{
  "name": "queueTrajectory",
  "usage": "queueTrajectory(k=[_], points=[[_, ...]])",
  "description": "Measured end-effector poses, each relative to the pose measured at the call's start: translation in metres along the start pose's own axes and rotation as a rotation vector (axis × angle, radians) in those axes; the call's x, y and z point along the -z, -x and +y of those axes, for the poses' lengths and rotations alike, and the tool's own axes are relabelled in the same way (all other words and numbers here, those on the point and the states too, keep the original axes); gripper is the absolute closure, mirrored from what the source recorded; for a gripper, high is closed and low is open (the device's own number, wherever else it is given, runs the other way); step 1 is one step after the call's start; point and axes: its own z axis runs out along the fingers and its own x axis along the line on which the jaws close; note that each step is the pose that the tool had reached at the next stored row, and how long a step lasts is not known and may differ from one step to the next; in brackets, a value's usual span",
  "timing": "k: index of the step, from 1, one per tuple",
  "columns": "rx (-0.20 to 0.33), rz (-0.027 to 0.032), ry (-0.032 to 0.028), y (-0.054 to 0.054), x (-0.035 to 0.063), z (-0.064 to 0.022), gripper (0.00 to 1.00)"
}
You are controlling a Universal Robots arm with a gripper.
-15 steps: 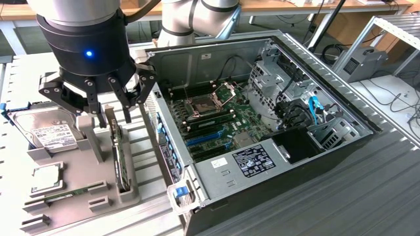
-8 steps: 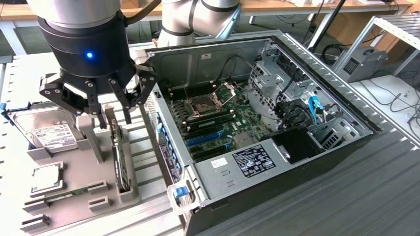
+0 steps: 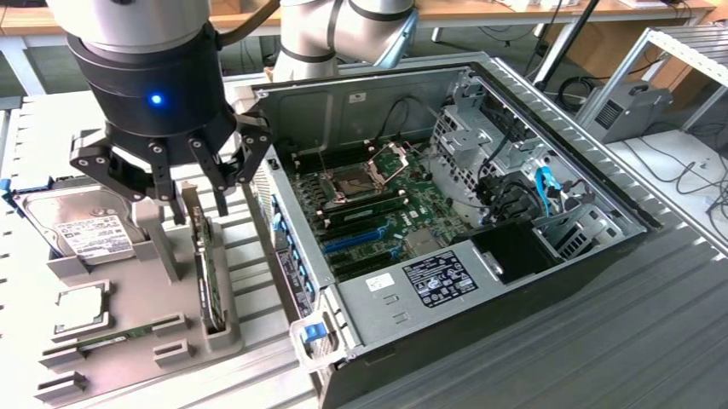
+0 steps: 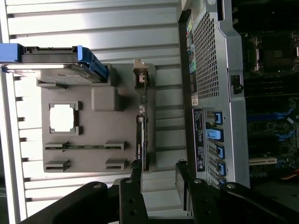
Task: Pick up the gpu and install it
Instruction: 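Pick up the gpu and move the gpu toward the slot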
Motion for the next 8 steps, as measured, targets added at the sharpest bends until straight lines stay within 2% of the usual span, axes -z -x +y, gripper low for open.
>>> queueTrajectory(k=[8], points=[[0.000, -0.0001, 0.0001, -0.0001, -0.0024, -0.0001, 0.58]])
